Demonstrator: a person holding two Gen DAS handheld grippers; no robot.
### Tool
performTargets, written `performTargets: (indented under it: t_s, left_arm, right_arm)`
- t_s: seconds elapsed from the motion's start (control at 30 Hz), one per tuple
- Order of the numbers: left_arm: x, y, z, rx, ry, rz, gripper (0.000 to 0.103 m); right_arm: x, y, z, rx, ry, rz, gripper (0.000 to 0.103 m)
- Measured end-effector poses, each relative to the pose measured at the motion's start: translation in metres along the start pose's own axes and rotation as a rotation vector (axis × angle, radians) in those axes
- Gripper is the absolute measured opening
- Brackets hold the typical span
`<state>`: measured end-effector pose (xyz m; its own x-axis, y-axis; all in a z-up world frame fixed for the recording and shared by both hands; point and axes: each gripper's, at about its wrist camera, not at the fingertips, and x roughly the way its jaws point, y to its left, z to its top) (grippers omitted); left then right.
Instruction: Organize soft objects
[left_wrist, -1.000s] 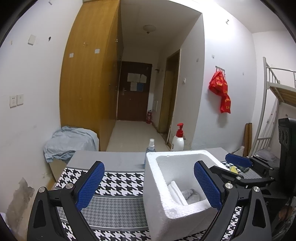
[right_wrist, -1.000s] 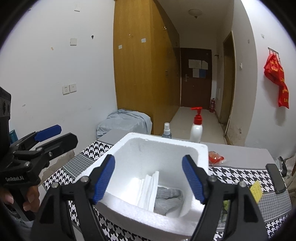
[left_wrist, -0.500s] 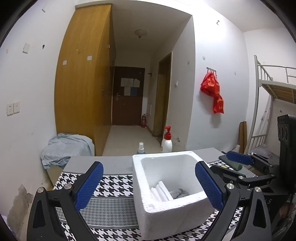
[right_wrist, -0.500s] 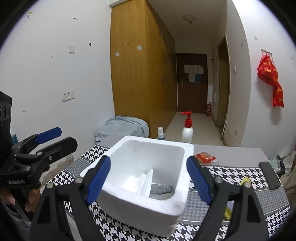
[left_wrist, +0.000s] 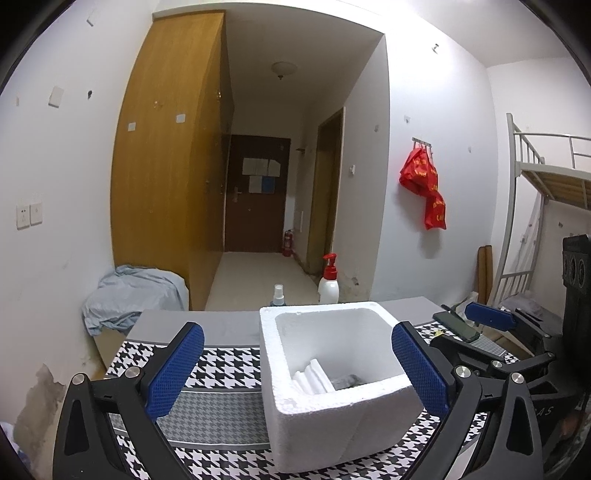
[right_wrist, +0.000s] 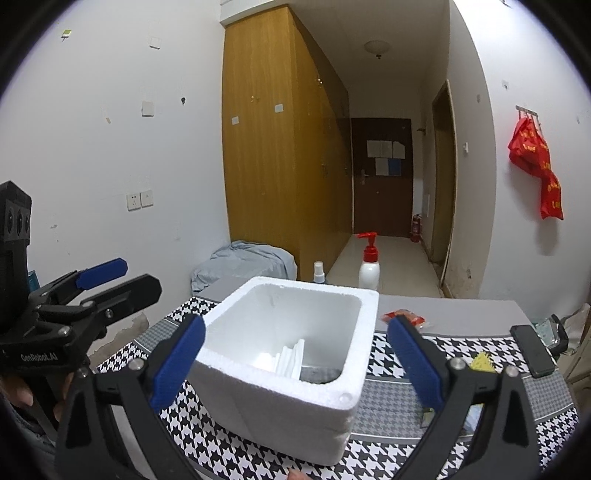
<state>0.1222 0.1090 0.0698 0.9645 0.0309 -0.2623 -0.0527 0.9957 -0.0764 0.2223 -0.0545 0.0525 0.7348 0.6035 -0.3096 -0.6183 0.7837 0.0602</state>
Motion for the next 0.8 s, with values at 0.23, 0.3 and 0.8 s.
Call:
performTargets:
  t_s: [0.23,0.3,0.8]
  left_arm:
    - [-0.007,-0.004,-0.004,0.010,-0.004,-0.011,0.102]
    - [-0.009,-0.006,-0.005,0.007,-0.006,-0.011,0.102]
    - [-0.020,-0.023,-0.022,-0.004,-0.026,-0.037,0.102]
  right_arm:
    - [-0.008,-0.002,-0.010,0.000,0.009,-0.006,0.101]
    - [-0.011,-0.002,-0.012,-0.001,0.010,-0.014,0.101]
    - [-0.027,-0.018,-0.032,0.029,0.021,-0.040,0.101]
